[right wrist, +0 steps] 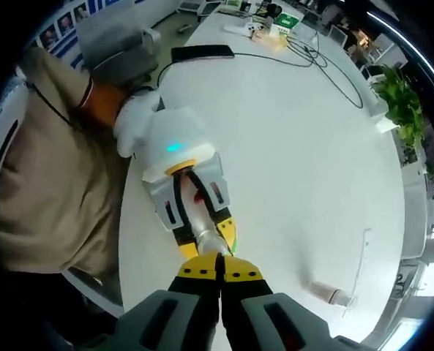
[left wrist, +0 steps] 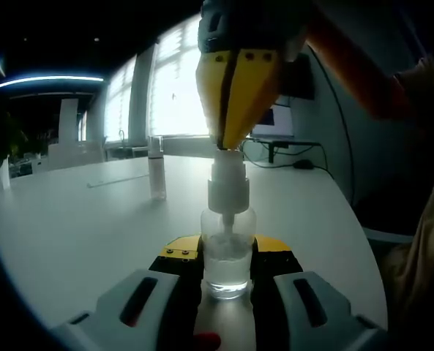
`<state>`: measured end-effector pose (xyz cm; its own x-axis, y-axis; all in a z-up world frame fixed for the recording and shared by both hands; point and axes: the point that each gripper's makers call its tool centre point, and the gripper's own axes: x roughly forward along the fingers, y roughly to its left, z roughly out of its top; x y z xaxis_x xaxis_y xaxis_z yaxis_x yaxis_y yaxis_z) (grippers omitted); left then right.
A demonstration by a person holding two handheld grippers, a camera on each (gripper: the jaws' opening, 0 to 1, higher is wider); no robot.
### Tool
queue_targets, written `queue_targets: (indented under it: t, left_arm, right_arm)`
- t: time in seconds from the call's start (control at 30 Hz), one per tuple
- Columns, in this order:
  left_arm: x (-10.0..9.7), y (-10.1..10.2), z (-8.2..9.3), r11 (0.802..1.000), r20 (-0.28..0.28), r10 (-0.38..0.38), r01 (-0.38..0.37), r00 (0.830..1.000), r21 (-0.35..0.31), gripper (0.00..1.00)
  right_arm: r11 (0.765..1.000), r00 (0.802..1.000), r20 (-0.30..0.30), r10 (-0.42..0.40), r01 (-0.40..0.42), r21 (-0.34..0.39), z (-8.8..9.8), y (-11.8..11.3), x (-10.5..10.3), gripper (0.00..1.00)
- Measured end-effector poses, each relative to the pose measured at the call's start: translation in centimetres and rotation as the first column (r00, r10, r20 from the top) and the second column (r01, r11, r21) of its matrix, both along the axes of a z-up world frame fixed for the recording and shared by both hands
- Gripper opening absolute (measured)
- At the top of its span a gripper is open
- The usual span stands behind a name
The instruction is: Clamp pump bottle remove cover press pump head put on cover
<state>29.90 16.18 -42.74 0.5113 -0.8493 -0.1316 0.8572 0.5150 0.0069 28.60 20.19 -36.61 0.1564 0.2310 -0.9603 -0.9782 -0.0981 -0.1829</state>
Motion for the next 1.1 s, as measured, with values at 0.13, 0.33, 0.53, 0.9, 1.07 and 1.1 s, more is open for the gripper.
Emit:
queue_targets:
  t: [0.13, 0.33, 0.53, 0.9, 1.07, 1.1]
  left_arm:
    - [0.02, 0.00, -0.01, 1.000, 0.000, 0.000, 0.000, 1.000, 0.000, 0.16]
    - [0.03, 0.02, -0.03, 1.000, -0.001, 0.000, 0.000, 1.000, 0.000, 0.16]
    - [0.05, 0.02, -0.03, 1.000, 0.002, 0.000, 0.000, 1.000, 0.001, 0.16]
    - [0.05, -0.01, 0.00, 1.000, 0.000, 0.000, 0.000, 1.000, -0.001, 0.16]
    - [-0.03, -0.05, 0.03, 1.000, 0.001, 0.000, 0.000, 1.000, -0.001, 0.16]
    - [-0.04, -0.05, 0.03, 1.000, 0.001, 0.000, 0.000, 1.000, -0.001, 0.16]
  right_arm:
    - [1.000, 1.000, 0.008, 0.008, -0.008, -0.030, -0.07, 0.04, -0.06, 0.00]
    - [1.000, 1.000, 0.004, 0.007, -0.006, -0.030, -0.04, -0.14, -0.16, 0.00]
    - [1.000, 1.000, -0.002, 0.000, 0.000, 0.002, 0.01, -0.22, -0.10, 0.00]
    - [0.999, 1.000, 0.022, 0.015, -0.016, 0.028, 0.65, -0.21, 0.03, 0.00]
    - [0.999, 0.998, 0.062, 0.029, -0.031, 0.043, 0.78, -0.21, -0.10, 0.00]
    - [0.998, 0.998, 0.065, 0.025, -0.029, 0.049, 0.80, -0.20, -0.05, 0.00]
